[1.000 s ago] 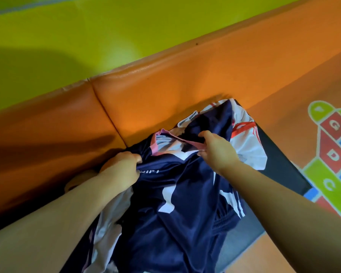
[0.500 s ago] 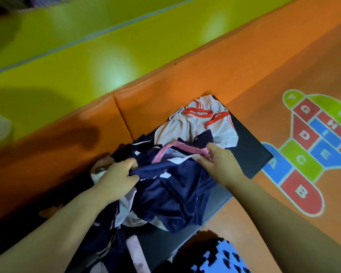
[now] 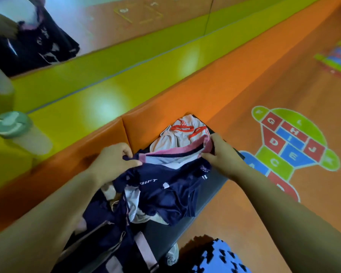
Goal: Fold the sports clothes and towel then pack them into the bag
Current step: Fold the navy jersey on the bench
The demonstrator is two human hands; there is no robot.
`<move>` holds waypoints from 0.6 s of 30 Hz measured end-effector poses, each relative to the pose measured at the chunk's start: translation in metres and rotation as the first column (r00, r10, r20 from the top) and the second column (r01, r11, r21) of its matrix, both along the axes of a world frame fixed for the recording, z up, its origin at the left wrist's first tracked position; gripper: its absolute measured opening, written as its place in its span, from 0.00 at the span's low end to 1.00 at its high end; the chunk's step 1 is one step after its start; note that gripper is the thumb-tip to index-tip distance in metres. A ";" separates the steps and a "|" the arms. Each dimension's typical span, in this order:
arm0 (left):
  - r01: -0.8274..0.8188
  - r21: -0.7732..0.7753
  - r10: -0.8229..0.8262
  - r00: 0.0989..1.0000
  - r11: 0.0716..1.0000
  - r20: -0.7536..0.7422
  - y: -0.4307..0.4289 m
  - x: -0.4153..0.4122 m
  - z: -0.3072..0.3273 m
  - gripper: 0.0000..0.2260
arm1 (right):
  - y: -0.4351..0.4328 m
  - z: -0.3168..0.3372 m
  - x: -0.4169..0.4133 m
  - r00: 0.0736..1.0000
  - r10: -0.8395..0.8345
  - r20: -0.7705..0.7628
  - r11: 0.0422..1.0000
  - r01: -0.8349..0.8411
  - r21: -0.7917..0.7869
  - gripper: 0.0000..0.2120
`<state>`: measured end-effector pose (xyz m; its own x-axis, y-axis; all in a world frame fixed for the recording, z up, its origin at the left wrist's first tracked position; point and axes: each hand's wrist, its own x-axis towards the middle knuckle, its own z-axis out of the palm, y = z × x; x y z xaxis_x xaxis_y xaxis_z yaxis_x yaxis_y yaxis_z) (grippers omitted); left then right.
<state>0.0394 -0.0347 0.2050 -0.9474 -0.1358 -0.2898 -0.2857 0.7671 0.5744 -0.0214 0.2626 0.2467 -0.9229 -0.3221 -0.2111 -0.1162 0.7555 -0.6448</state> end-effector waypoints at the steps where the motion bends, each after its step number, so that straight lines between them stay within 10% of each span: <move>1: 0.013 -0.021 -0.014 1.000 1.000 -0.018 -0.001 -0.002 0.011 0.12 | 0.001 0.012 0.001 0.999 -0.004 -0.041 1.000 0.004 0.000 0.09; 9: 0.080 -0.108 -0.108 0.951 0.991 -0.290 -0.005 -0.023 0.103 0.07 | 0.011 0.095 0.008 0.943 -0.167 -0.287 0.979 0.124 -0.163 0.17; 18: 0.030 0.196 0.078 0.852 0.980 -0.518 0.007 -0.035 0.201 0.08 | 0.029 0.174 0.015 0.899 -0.217 -0.381 0.956 0.117 -0.268 0.14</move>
<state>0.0045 -0.0281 0.4063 -0.9628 -0.1538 0.2223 0.0794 0.6252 0.7764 -0.0067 0.2919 0.4205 -0.9565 -0.1493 0.2508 -0.2881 0.6213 -0.7287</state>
